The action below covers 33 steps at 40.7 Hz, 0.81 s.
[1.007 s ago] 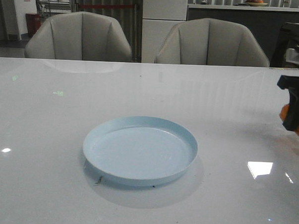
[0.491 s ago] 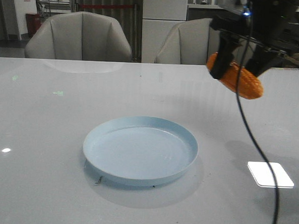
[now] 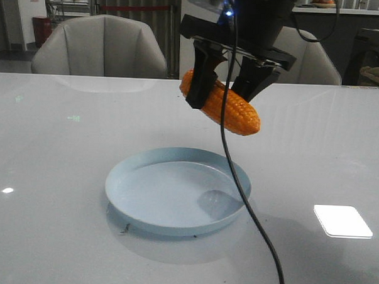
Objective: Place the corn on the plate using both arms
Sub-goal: 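Lift the corn with the right gripper and carry it over the plate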
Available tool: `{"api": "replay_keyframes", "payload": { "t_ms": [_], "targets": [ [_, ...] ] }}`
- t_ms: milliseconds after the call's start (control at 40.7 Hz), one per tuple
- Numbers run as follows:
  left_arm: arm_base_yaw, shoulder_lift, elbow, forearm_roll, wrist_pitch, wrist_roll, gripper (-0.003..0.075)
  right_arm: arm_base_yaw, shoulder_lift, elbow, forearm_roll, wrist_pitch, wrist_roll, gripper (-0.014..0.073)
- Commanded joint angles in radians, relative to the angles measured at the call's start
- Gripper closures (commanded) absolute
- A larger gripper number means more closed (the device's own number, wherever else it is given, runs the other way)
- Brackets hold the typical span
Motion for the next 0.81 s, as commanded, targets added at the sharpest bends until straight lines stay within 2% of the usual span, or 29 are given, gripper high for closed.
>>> {"api": "replay_keyframes", "payload": {
  "t_ms": [0, 319, 663, 737, 786],
  "targets": [
    [0.001, -0.003, -0.028, -0.012, -0.078, -0.005, 0.0286, 0.008, -0.051, -0.034, 0.028, -0.02, -0.008, 0.0389],
    [0.001, -0.003, -0.028, -0.012, -0.078, -0.005, 0.0286, 0.014, 0.068, -0.034, 0.043, 0.028, -0.008, 0.0389],
    [0.001, -0.003, -0.028, -0.012, -0.078, -0.005, 0.0286, 0.014, 0.145, -0.034, 0.186, -0.002, -0.008, 0.0389],
    [0.001, -0.003, -0.028, -0.012, -0.078, -0.005, 0.0286, 0.014, 0.145, -0.034, 0.18, -0.019, -0.035, 0.0351],
    [0.001, -0.003, -0.028, -0.012, -0.078, -0.005, 0.0286, 0.014, 0.145, -0.034, 0.179, -0.024, -0.069, 0.029]
  ]
}}
